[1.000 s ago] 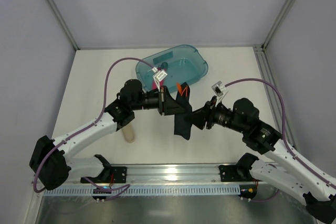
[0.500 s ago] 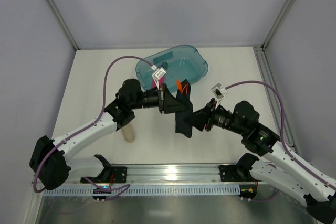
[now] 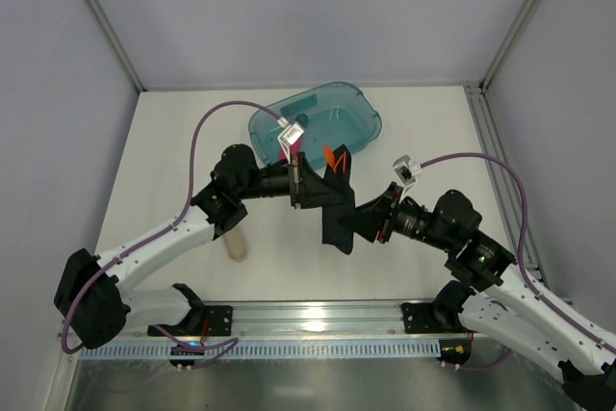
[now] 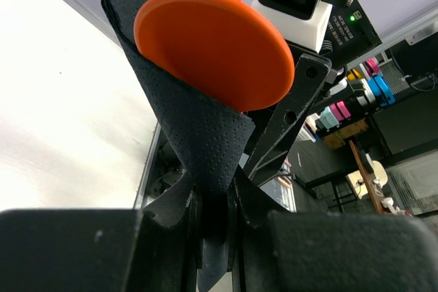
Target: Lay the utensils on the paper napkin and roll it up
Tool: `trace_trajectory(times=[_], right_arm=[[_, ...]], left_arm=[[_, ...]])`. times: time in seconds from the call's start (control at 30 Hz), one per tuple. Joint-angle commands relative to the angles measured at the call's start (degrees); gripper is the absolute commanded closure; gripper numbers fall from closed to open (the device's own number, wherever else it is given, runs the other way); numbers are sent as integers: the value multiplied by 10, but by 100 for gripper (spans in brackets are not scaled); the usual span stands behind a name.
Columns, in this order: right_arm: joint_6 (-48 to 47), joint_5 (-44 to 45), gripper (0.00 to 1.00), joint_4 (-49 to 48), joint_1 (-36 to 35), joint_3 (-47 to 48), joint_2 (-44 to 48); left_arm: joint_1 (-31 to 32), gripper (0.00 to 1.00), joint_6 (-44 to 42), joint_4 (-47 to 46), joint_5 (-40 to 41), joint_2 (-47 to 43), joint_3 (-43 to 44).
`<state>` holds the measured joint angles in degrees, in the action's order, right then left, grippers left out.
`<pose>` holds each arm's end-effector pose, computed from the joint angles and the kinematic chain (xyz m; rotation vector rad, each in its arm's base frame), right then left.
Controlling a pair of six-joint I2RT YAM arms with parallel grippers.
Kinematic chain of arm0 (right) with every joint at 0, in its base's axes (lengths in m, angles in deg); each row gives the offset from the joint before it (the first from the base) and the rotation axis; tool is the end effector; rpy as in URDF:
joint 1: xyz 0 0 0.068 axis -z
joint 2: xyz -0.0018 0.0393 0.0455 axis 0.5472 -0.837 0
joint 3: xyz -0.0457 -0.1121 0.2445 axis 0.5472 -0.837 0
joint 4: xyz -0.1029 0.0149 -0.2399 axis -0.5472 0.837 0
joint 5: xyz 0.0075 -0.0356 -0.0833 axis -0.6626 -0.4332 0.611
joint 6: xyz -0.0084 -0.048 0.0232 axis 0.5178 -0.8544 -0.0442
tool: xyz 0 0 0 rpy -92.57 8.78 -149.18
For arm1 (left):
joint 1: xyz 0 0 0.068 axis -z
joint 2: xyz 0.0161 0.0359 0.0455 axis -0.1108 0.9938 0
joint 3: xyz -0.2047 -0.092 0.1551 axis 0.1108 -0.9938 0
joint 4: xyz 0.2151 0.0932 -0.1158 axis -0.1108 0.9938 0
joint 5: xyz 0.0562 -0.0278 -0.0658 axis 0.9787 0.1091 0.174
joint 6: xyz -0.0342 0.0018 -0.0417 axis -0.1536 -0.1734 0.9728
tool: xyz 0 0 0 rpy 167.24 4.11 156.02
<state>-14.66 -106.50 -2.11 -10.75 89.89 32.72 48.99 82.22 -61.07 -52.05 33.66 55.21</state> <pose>0.1038 0.1165 0.3234 -0.4739 1.7185 1.2669 0.1889 -0.2068 0.3402 0.5786 1.7796 -1.7913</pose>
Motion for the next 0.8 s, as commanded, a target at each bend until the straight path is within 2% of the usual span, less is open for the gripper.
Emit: trace_trajectory(times=[0.0,0.17,0.5,0.6,0.77], right_arm=[[-4,4,66,-7,-4,8,5],[-20,77,63,66,-4,36,18],[-28,106,63,75,-4,67,9],[-31,134,58,105,-4,75,18],[-34,169,57,171,-5,99,45]], left_arm=[[2,100,13,-50,-21,0,10],[1,100,-6,-20,-12,2,12],[2,100,2,-32,-14,11,7],[2,100,-18,-1,1,8,12],[2,100,-55,64,30,12,24]])
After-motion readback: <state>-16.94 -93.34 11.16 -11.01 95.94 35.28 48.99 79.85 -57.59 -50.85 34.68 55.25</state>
